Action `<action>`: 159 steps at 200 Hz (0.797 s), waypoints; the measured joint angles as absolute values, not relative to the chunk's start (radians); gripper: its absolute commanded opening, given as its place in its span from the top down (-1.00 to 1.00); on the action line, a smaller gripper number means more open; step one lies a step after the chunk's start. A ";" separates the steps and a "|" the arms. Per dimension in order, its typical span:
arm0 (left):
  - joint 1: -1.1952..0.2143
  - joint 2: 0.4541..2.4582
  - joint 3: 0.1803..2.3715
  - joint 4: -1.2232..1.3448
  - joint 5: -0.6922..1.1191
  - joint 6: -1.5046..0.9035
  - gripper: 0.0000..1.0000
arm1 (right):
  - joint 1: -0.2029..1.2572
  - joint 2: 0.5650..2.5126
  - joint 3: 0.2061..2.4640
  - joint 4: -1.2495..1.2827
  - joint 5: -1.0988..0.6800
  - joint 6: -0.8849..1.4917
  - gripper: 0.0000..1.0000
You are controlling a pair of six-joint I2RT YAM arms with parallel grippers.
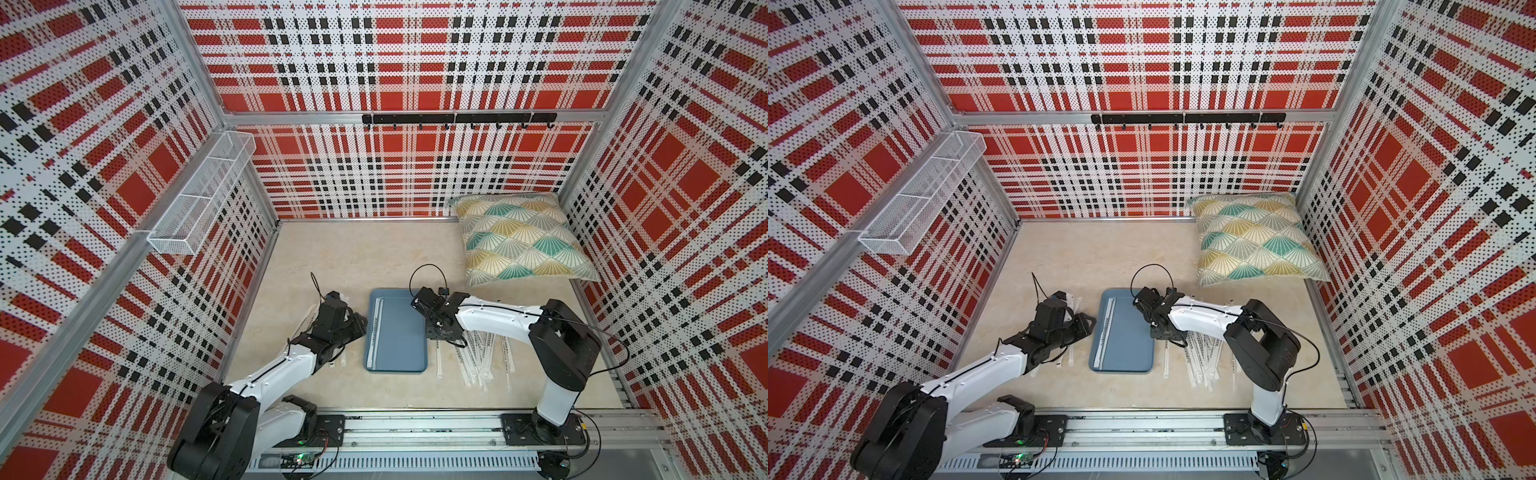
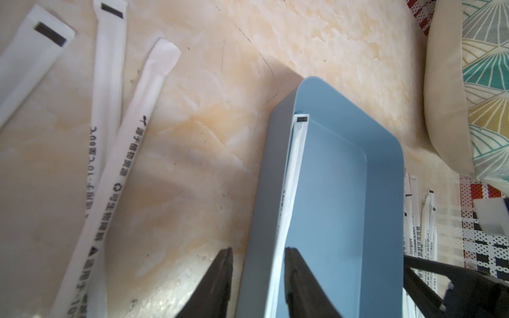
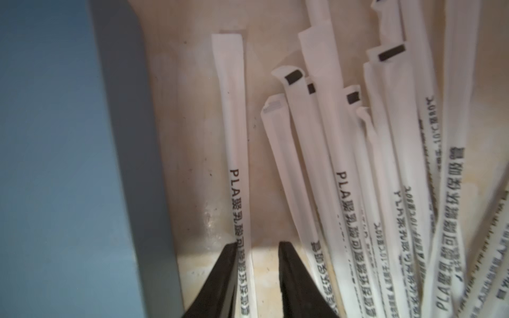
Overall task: Put the straws into the storage box
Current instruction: Pick up the straw from the center of the board.
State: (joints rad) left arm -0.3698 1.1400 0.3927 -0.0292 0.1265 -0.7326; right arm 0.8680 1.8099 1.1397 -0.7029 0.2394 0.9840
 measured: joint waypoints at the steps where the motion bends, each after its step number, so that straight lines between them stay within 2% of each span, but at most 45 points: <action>1: -0.371 1.140 0.393 -0.029 0.126 -0.733 0.27 | 0.868 1.811 1.140 -0.702 0.239 0.984 0.36; 78: -0.374 1.140 0.393 -0.029 0.123 -0.733 0.35 | 0.868 1.836 1.124 -0.625 0.225 0.979 0.73; 126: -0.374 1.131 0.385 -0.029 0.123 -0.734 0.36 | 0.889 1.789 1.141 -0.706 0.231 0.995 0.76; 159: -0.377 1.116 0.368 -0.016 0.126 -0.744 0.40 | 0.937 1.730 1.259 -0.805 0.249 1.039 0.78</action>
State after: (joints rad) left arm -0.3775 1.1160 0.3676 -0.0162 0.1257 -0.7437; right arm 0.9375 1.7298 1.2594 -0.8047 0.2485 1.0389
